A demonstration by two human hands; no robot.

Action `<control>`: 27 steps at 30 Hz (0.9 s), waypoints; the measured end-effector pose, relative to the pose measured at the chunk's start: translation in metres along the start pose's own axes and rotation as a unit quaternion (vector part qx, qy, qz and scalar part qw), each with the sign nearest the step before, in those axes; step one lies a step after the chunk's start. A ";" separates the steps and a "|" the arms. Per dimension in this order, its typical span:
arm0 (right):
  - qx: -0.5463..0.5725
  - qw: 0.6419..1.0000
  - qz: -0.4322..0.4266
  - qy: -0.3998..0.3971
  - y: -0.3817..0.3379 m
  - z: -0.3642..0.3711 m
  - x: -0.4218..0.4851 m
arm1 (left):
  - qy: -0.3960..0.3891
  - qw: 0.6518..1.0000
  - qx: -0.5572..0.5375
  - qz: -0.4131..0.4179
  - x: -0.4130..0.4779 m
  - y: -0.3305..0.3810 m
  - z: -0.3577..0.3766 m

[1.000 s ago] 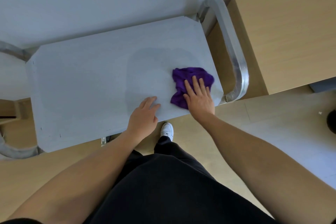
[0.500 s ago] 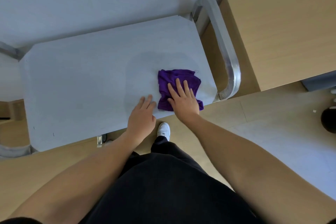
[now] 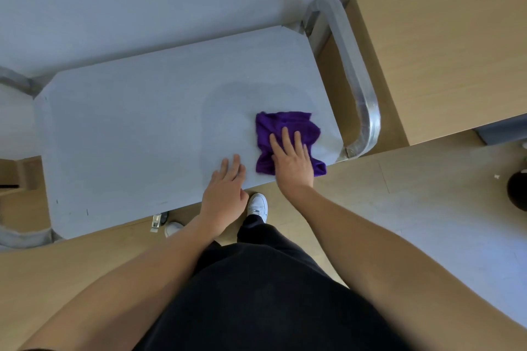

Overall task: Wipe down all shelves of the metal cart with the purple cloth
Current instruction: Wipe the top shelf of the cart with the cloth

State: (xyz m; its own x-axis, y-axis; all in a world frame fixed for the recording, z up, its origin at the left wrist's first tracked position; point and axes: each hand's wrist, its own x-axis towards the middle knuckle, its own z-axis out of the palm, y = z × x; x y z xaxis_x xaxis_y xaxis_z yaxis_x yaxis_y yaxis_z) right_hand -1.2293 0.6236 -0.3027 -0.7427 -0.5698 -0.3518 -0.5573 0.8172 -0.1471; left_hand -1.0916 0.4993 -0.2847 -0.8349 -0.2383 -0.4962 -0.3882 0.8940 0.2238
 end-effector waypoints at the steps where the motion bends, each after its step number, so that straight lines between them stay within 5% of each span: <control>1: 0.000 1.000 -0.021 -0.003 0.000 0.000 -0.001 | -0.003 1.000 0.004 0.000 0.000 -0.001 0.001; 11: 0.033 0.998 -0.047 0.026 0.061 -0.024 0.017 | 0.056 0.997 -0.055 0.016 -0.005 -0.009 -0.007; 14: 0.039 0.999 -0.025 0.019 0.053 -0.022 0.018 | 0.082 0.992 -0.082 -0.039 -0.010 -0.037 -0.011; 17: 0.008 1.000 0.005 0.014 0.036 -0.015 0.017 | 0.105 0.989 -0.043 -0.097 -0.022 -0.077 -0.012; 22: 0.018 0.999 0.041 0.026 -0.019 -0.003 0.003 | 0.032 0.995 -0.015 -0.098 -0.027 -0.102 -0.003; 27: 0.019 0.998 -0.060 -0.020 -0.102 0.017 -0.023 | 0.028 0.994 -0.011 -0.107 -0.030 -0.107 0.000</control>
State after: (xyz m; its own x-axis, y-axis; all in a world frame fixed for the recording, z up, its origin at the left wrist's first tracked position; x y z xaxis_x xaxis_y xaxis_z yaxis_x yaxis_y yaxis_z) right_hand -1.1495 0.5548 -0.2952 -0.6563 -0.6598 -0.3660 -0.6255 0.7470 -0.2252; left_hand -1.0254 0.4110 -0.2940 -0.7525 -0.4429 -0.4875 -0.5670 0.8122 0.1373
